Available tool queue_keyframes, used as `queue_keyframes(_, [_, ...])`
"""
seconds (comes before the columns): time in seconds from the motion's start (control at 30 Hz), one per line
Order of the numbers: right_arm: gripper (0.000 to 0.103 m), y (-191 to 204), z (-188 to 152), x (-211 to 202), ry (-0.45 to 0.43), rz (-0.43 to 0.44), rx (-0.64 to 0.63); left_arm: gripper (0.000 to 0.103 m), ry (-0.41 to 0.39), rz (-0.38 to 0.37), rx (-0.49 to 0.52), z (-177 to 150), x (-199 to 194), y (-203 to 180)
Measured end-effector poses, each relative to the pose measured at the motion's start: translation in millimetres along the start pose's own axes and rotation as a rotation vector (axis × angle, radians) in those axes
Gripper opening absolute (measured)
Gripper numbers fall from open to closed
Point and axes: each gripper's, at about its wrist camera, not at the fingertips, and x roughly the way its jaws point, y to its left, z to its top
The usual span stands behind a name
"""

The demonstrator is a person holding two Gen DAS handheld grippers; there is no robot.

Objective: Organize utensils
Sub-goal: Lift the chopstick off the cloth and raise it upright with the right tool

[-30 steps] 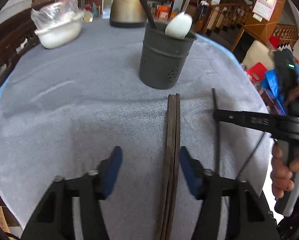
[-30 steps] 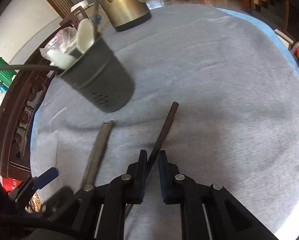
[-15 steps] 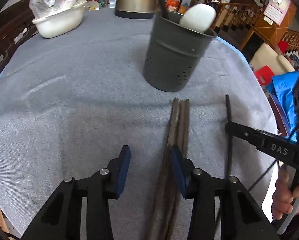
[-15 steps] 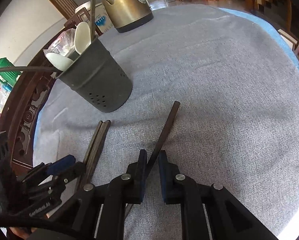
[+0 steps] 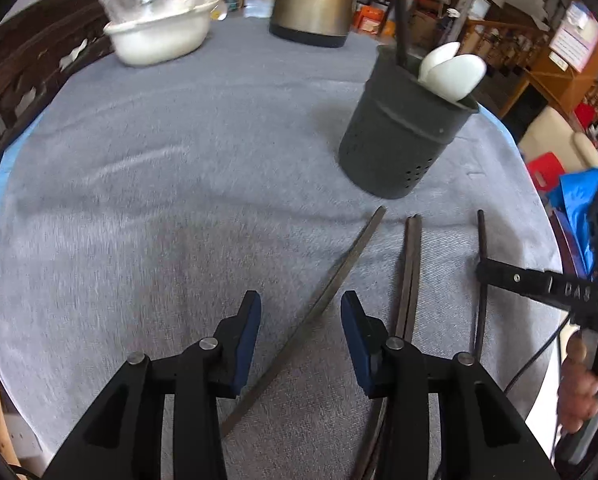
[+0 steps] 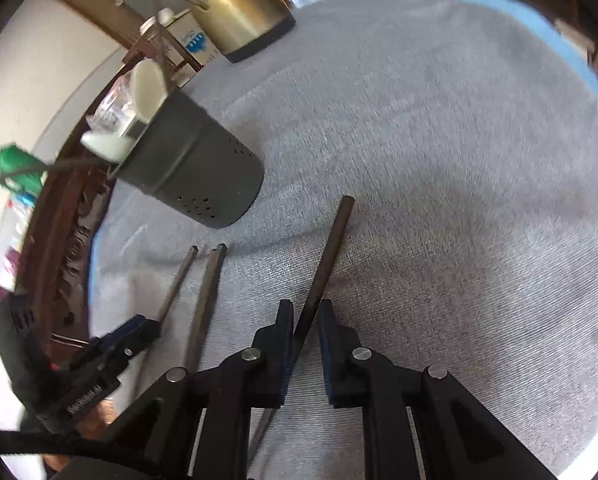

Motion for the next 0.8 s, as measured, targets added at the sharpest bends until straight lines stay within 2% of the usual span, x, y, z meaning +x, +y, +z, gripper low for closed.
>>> queue_keyframes(0.1, [0.015, -10, 9, 1, 0.038, 0.037, 0.092, 0.043, 0.023, 0.004, 0.054, 9, 7, -10])
queue_keyframes(0.17, [0.015, -10, 12, 2, 0.035, 0.033, 0.106, 0.043, 0.070, 0.033, 0.081, 13, 15, -17])
queue_keyframes(0.2, [0.015, -7, 13, 2, 0.031, 0.019, 0.091, 0.042, 0.082, 0.050, 0.081, 13, 18, -18])
queue_keyframes(0.3, [0.012, 10, 10, 3, 0.009, -0.057, -0.016, 0.022, 0.078, 0.060, 0.060, 15, 17, -20])
queue_keyframes(0.33, [0.012, 16, 8, 3, -0.002, -0.071, -0.055, 0.019, 0.080, 0.059, 0.037, 16, 17, -18])
queue_keyframes(0.53, [0.011, 40, -2, 7, 0.010, -0.067, -0.208, 0.012, 0.088, 0.049, -0.084, 8, 9, -12])
queue_keyframes(0.7, [0.014, 42, 2, 13, 0.056, -0.095, -0.226, 0.012, 0.142, 0.030, -0.161, -2, 0, -2])
queue_keyframes(0.8, [0.017, 37, 11, 15, 0.081, -0.110, -0.188, 0.025, 0.173, -0.016, -0.190, 4, 1, 2])
